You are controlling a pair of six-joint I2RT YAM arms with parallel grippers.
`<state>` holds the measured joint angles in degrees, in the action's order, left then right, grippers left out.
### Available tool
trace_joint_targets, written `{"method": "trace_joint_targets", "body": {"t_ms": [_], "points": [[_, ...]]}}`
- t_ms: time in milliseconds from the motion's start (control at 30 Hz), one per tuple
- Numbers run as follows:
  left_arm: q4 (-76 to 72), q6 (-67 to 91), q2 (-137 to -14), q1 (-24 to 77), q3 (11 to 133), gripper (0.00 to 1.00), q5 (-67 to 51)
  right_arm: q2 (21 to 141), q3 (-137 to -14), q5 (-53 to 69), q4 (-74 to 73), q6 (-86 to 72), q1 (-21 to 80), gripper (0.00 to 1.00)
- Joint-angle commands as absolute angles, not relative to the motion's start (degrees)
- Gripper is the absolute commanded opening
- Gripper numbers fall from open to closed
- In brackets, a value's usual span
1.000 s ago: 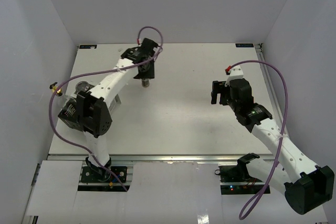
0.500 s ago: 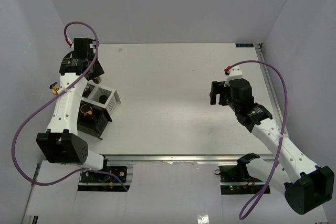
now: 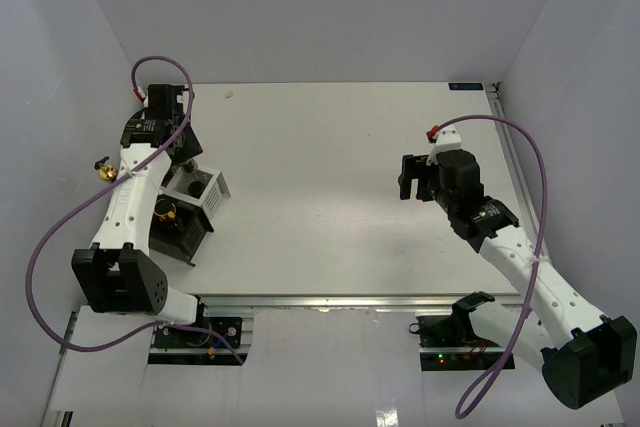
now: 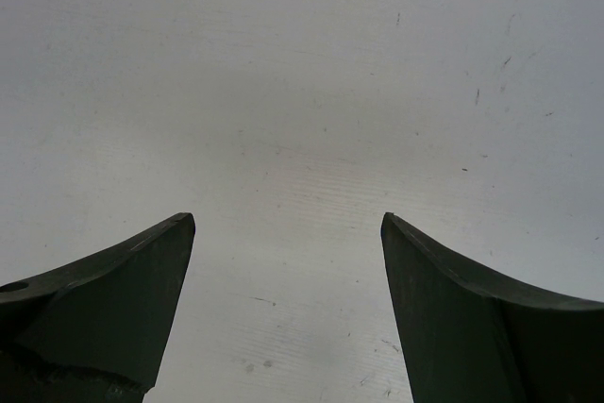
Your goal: Organize the condiment bottles
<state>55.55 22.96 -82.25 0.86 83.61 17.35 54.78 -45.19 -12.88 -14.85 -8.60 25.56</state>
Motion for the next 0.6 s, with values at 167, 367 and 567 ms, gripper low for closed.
{"method": "trace_joint_targets", "body": {"t_ms": [167, 367, 567], "points": [[54.84, 23.03, -77.87, 0.53, 80.27, 0.00, 18.45, 53.94, -44.89, -12.48, -12.51, -8.53, 25.34, 0.87], [54.76, 23.19, -77.38, 0.53, 79.34, 0.00, 18.65, 53.22, -44.57, -12.57, -12.59, -8.53, 25.31, 0.87], [55.69, 23.47, -77.23, 0.53, 79.93, 0.00, 18.69, 53.70, -44.47, -12.28, -12.54, -8.53, 25.31, 0.87]]}}
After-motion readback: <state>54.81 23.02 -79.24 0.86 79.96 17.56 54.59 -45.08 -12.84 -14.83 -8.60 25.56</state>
